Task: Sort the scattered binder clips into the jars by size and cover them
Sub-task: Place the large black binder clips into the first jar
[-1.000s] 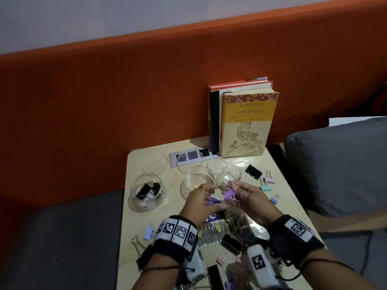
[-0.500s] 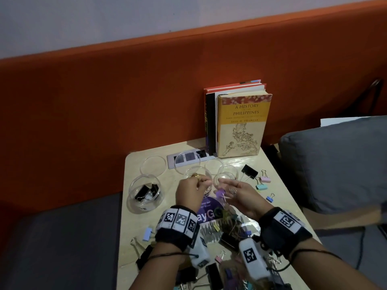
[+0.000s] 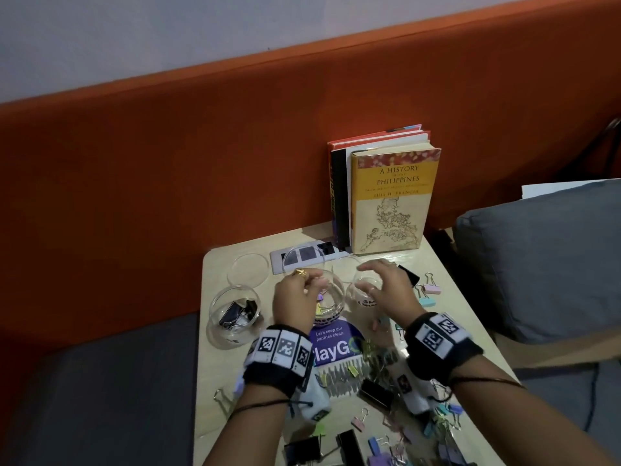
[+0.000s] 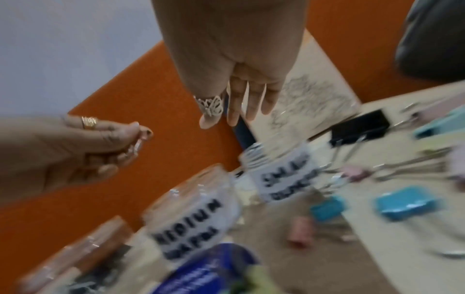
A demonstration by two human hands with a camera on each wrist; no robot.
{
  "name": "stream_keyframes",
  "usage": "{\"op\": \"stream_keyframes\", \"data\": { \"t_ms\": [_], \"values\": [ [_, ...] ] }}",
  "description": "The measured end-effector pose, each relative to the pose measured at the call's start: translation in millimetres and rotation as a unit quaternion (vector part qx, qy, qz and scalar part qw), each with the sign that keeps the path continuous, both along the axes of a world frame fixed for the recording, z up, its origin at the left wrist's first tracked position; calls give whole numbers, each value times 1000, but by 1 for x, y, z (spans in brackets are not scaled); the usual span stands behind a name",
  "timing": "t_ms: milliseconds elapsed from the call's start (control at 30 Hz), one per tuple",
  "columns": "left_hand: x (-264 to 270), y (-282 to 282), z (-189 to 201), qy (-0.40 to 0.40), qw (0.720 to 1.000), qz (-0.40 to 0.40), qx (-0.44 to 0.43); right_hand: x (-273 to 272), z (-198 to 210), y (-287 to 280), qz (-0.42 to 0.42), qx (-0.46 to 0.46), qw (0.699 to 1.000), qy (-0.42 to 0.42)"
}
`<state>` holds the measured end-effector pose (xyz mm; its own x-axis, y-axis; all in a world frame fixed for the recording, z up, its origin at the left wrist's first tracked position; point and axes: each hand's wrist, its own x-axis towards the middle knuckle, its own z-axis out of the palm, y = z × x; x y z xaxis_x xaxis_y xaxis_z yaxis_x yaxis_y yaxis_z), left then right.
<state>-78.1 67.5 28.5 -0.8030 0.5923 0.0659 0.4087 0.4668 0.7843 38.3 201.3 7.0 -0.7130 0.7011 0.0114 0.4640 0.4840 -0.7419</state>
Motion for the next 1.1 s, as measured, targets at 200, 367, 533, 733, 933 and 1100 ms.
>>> {"op": "stream_keyframes", "data": {
  "t_ms": [200,367,533,733,933,1100],
  "values": [
    [22,60,-6,4,993,-60,-102,19,-30,18,17,19,997,-69],
    [22,72,-25,72,959,-161,-221,31,-34,16,-21,-4,1000,5],
    [28,36,-27,82,951,-231,-186,58,-38,10,-15,11,999,-31],
    [64,-3,-36,-49,939,-290,-179,60,-48,-3,144,76,977,-141],
    [79,-3,-51,-14,922,-285,-260,54,-42,-8,184,120,955,-202],
    [78,-5,-45,38,944,-245,-218,51,-38,-10,177,95,950,-239]
  ]
}}
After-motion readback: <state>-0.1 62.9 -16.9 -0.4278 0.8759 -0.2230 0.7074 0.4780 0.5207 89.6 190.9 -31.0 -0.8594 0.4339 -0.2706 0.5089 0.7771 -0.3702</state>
